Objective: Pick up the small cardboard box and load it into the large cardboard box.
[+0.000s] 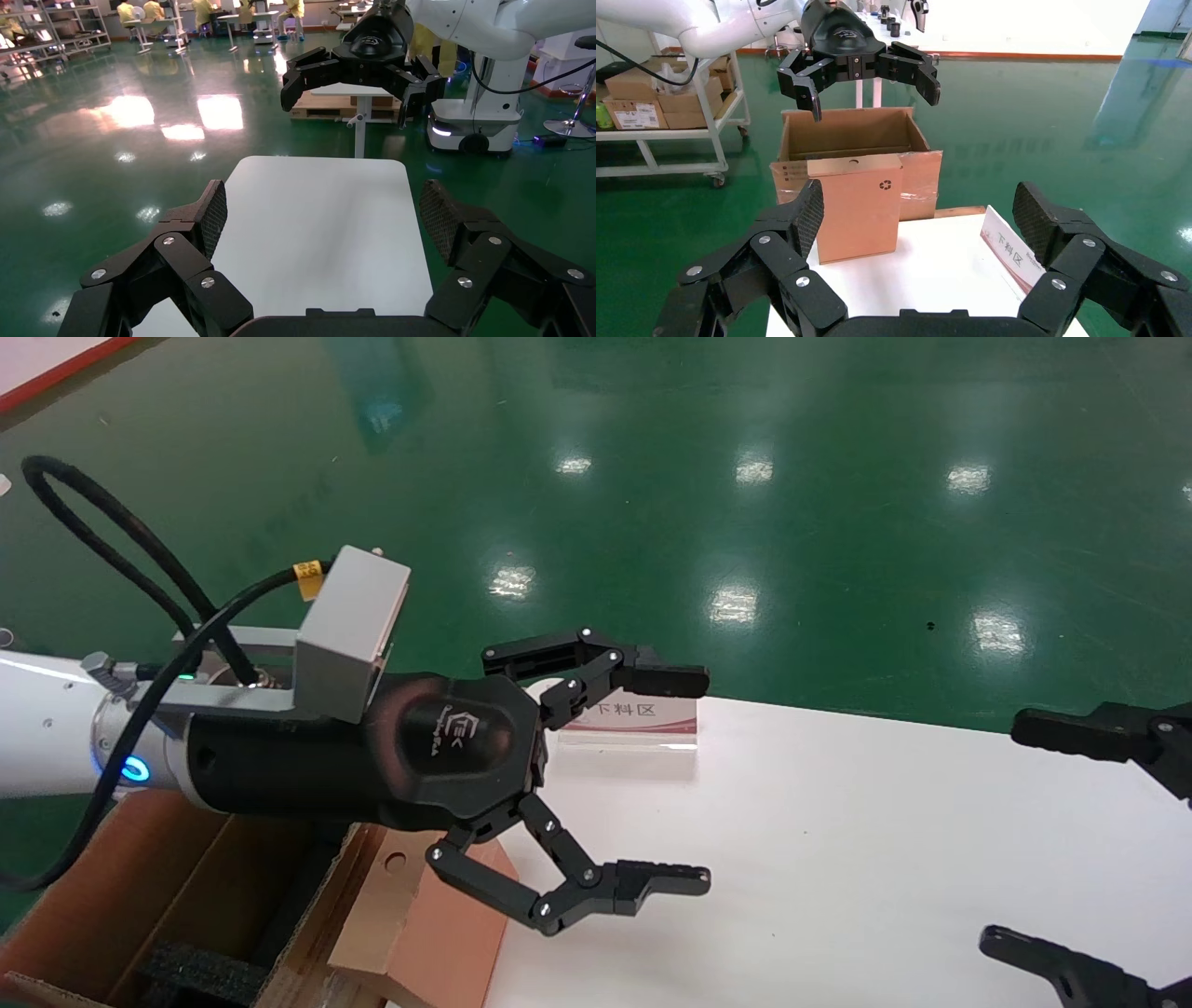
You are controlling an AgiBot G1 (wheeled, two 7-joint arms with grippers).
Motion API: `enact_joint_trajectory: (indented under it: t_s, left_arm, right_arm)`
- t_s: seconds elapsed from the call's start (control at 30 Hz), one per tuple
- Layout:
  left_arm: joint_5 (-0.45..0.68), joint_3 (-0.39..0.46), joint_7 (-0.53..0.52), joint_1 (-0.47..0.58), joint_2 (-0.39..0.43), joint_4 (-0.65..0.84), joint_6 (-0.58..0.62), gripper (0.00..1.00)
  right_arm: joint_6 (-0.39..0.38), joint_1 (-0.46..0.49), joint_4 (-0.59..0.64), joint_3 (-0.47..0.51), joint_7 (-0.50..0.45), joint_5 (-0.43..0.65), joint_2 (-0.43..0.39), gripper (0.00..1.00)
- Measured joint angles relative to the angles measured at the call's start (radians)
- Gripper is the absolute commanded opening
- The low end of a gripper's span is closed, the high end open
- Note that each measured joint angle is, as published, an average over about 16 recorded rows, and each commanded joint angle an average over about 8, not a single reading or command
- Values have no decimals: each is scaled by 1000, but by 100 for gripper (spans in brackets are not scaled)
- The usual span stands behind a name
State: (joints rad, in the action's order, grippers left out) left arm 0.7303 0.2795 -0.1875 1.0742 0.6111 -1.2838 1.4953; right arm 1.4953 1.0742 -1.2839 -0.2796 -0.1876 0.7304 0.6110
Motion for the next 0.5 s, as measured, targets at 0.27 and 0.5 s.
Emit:
enact_joint_trajectory:
  t_s: [0.27,0.5]
  left_arm:
    - [0,0,0,0,0,0,0,100]
    - [4,0,0,1,-2,-2,-2,100]
  right_arm:
    - [0,0,0,0,0,0,0,100]
    - [0,0,0,0,0,0,0,100]
